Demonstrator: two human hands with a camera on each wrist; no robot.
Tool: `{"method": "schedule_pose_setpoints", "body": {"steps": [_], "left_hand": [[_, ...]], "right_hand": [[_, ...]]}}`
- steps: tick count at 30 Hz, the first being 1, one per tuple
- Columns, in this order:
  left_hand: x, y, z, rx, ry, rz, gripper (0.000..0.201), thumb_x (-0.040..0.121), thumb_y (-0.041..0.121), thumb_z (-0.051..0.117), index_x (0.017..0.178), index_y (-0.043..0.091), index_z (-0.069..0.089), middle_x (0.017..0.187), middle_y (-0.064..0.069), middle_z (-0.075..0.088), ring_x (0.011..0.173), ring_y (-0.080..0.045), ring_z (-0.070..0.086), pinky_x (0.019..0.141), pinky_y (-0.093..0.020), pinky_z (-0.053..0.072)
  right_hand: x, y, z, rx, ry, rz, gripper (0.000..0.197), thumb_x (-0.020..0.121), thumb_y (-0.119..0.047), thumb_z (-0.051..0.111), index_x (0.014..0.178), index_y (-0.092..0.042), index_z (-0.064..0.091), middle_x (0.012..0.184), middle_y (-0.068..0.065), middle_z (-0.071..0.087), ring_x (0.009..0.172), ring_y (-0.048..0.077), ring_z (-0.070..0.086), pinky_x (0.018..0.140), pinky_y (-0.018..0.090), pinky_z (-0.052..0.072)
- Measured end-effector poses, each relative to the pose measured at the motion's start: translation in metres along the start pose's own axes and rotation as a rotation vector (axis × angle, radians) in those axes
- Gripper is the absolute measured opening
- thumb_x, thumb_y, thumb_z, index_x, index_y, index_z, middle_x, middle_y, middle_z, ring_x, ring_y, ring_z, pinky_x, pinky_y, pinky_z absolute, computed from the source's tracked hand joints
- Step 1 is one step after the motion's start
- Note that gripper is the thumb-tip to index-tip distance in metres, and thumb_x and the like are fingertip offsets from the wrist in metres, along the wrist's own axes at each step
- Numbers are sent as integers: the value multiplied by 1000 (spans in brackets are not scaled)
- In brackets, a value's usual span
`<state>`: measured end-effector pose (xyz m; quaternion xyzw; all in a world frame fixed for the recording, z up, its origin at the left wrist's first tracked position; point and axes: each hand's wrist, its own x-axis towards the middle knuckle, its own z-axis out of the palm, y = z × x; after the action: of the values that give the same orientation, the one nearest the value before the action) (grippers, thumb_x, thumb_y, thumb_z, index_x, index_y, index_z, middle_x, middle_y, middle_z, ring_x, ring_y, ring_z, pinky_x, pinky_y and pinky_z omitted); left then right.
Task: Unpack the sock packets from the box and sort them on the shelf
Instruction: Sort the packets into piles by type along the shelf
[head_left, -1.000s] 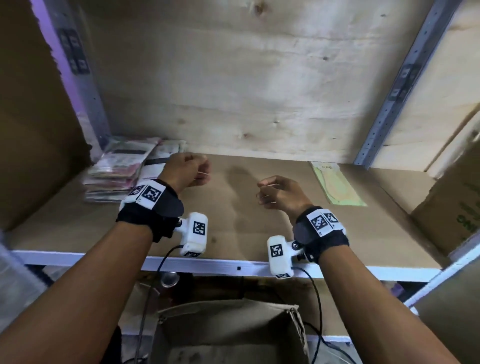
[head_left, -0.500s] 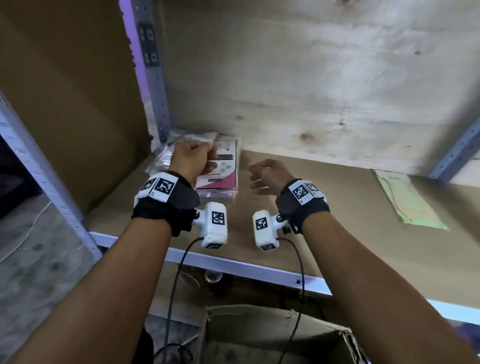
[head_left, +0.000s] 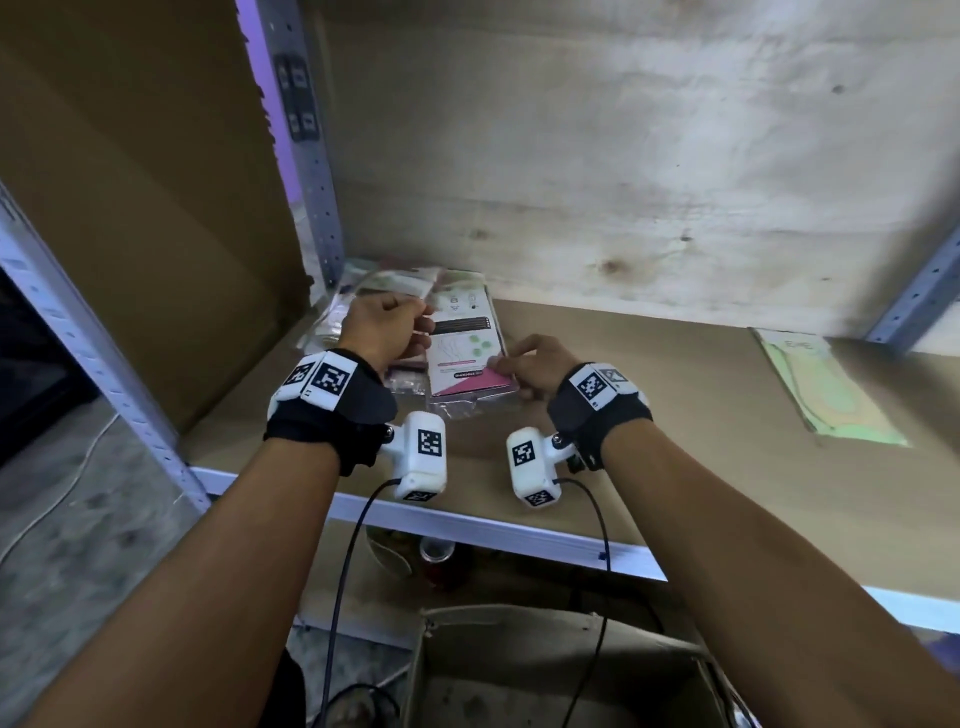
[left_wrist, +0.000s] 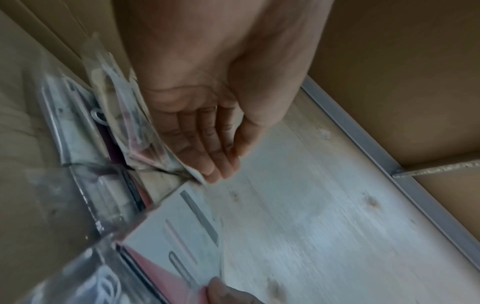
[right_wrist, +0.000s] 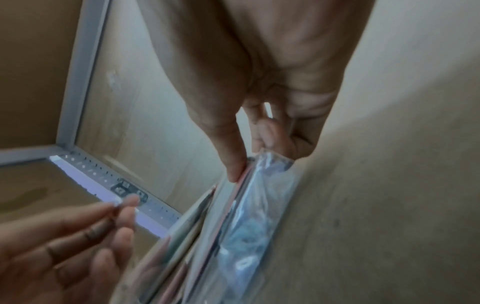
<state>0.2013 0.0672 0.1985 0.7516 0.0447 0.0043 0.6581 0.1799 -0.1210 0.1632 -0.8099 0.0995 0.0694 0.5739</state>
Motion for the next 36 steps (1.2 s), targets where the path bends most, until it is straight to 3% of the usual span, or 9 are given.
{"method": "schedule_pose_setpoints", "body": {"steps": [2,5,9,14,16,19,25,29,36], "left_hand": [[-2,1,9,22,-44,22,17,98,10,54,100,6,70,81,-8,69,59,-14,60,60,-22,54],[-10,3,29,70,-148,58,21,98,10,55,112,6,71,96,-9,71,72,-16,65,75,-28,58],[-20,3,50,293,-227,216,48,86,-9,49,118,20,68,118,-2,68,97,-13,61,80,-21,51],[-34,0,85,780,-410,427,61,81,18,72,136,38,55,146,-5,51,139,-27,41,115,-41,35],[-38,-1,98,726,-428,574,47,83,21,74,128,33,64,136,-4,60,133,-22,49,115,-40,33],[-44,-1,113,591,-446,661,28,85,20,75,111,28,74,117,5,71,109,-2,60,95,-9,40],[-50,0,137,415,-407,694,19,85,35,71,94,19,75,99,4,76,99,-17,70,95,-46,53],[-48,4,150,299,-349,726,16,89,35,68,94,21,73,98,2,77,94,-16,72,91,-43,56],[-52,4,177,25,-365,668,9,93,26,66,95,26,74,88,14,77,77,1,67,71,-16,53]], "right_hand": [[-14,2,-14,79,-20,16,10,91,-7,66,96,-7,57,82,17,55,53,17,40,45,26,30],[-35,16,-44,266,30,30,48,91,-1,64,133,-11,44,99,23,56,59,18,43,47,27,29],[-63,28,-83,511,59,-31,44,93,1,58,135,-9,48,102,18,62,63,20,55,54,28,43],[-91,45,-117,622,55,-58,27,93,-9,56,120,-6,59,88,5,62,60,15,51,49,23,29],[-97,51,-128,710,31,-63,17,94,-11,55,110,-8,57,80,6,59,58,16,47,45,21,27],[-103,58,-142,797,3,-88,9,94,-15,54,99,-10,59,73,6,60,58,16,44,43,20,27],[-104,61,-167,911,24,-148,14,98,-27,50,102,-17,59,69,4,61,58,16,47,46,21,32],[-104,62,-176,987,37,-195,38,101,-37,44,81,-13,66,71,6,60,56,16,48,46,21,34],[-94,77,-184,792,174,-201,15,98,-25,54,103,-12,59,66,2,47,57,15,40,50,26,24]]}}
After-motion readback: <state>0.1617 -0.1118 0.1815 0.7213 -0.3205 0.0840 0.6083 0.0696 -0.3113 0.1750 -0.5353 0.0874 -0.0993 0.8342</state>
